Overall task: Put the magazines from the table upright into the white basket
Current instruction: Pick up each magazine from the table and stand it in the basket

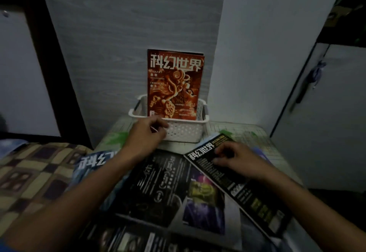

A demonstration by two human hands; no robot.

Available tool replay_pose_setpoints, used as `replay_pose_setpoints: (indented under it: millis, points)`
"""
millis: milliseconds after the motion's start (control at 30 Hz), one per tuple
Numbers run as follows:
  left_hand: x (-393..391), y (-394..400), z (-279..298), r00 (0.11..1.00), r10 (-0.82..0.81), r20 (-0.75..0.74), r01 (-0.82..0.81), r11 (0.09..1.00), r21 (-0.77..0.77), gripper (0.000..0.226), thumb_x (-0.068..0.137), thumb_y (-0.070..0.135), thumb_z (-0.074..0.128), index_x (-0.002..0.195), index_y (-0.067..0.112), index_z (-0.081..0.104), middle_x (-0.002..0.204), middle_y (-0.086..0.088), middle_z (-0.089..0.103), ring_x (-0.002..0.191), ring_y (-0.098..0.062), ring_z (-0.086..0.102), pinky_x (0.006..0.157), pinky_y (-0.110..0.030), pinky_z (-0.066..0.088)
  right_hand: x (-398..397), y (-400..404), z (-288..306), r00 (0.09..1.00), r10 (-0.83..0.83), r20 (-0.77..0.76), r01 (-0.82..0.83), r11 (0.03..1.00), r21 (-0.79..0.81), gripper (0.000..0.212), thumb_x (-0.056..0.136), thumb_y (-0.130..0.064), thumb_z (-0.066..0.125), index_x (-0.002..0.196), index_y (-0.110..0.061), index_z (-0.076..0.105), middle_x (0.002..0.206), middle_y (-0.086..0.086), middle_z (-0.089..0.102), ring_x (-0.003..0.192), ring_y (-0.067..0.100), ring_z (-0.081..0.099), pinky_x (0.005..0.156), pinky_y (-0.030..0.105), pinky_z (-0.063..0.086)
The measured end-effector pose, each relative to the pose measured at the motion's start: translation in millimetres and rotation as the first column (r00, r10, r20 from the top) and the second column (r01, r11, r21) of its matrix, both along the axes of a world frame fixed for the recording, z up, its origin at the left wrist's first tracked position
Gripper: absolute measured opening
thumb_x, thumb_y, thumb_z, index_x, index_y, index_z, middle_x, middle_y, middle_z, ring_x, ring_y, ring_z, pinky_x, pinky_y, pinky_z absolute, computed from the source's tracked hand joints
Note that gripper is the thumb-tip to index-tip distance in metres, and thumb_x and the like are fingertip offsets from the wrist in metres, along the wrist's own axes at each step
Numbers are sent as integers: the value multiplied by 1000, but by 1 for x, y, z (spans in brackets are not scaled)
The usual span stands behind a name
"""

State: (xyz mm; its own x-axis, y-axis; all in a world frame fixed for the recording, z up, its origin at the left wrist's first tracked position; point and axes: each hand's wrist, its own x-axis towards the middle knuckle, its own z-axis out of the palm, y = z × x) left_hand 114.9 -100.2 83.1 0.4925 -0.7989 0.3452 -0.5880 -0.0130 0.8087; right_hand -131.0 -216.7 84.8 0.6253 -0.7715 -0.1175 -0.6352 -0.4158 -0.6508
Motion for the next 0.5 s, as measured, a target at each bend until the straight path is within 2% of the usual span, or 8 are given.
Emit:
replay_pose_setpoints:
  millis: [33, 100, 133, 200, 267, 300, 400, 500]
  points:
    - [-13, 8, -5, 997, -71, 22, 69, 995, 71, 22, 86, 11, 66, 82, 33, 67, 88, 10, 69, 79, -2, 63, 68, -18, 46, -11, 14, -2, 988, 61, -139, -72, 994, -76, 43, 75, -48, 75, 111, -27, 63, 112, -5, 66, 97, 11, 63, 85, 28, 51]
    - [-35, 21, -12, 986, -163, 42, 154, 974, 166, 21, 85, 12, 67, 83, 34, 67, 88, 12, 69, 80, 1, 63, 69, -15, 47, -25, 37, -6, 938, 76, -339, -150, 968, -199, 78, 69, -69, 64, 132, -26, 51, 131, -1, 57, 114, 18, 57, 95, 32, 47]
    - [-44, 25, -14, 981, -187, 48, 174, 964, 202, 20, 84, 13, 68, 83, 33, 67, 87, 13, 69, 80, 2, 63, 69, -15, 47, -28, 46, -7, 916, 44, -399, -160, 952, -262, 82, 70, -72, 59, 135, -23, 48, 135, 3, 55, 117, 22, 56, 95, 33, 47]
    - [-60, 33, -18, 969, -236, 74, 209, 940, 269, 17, 81, 17, 71, 84, 33, 67, 86, 16, 68, 80, 5, 62, 69, -13, 46, -31, 57, -11, 898, -14, -441, -189, 890, -415, 66, 80, -65, 52, 125, -16, 53, 127, 9, 61, 109, 27, 61, 86, 33, 50]
    - [-72, 40, -22, 948, -299, 105, 251, 912, 325, 11, 81, 20, 71, 84, 30, 68, 85, 16, 66, 79, 5, 60, 72, -20, 49, -32, 66, -14, 882, -15, -472, -264, 812, -520, 47, 88, -49, 49, 115, -12, 55, 117, 13, 66, 101, 30, 64, 79, 34, 49]
    - [-77, 43, -24, 933, -324, 159, 252, 900, 356, 7, 81, 23, 72, 85, 28, 69, 85, 13, 65, 79, 0, 61, 75, -25, 50, -33, 70, -15, 870, -15, -493, -301, 776, -554, 39, 90, -41, 48, 113, -10, 55, 114, 14, 67, 100, 30, 65, 76, 33, 48]
    - [-87, 55, -30, 889, -356, 287, 223, 886, 408, 13, 79, 31, 71, 92, 27, 69, 97, 4, 64, 89, -12, 61, 81, -31, 52, -39, 77, -18, 849, -18, -528, -372, 689, -622, 24, 88, -19, 52, 111, -10, 57, 109, 11, 68, 96, 29, 67, 67, 30, 41]
    - [-92, 65, -36, 881, -379, 282, 250, 880, 404, 15, 80, 30, 71, 93, 27, 65, 103, 3, 62, 94, -14, 59, 84, -32, 51, -51, 74, -21, 916, -42, -400, -262, 693, -672, 23, 89, -19, 50, 110, -14, 58, 106, 10, 70, 93, 29, 68, 68, 32, 47]
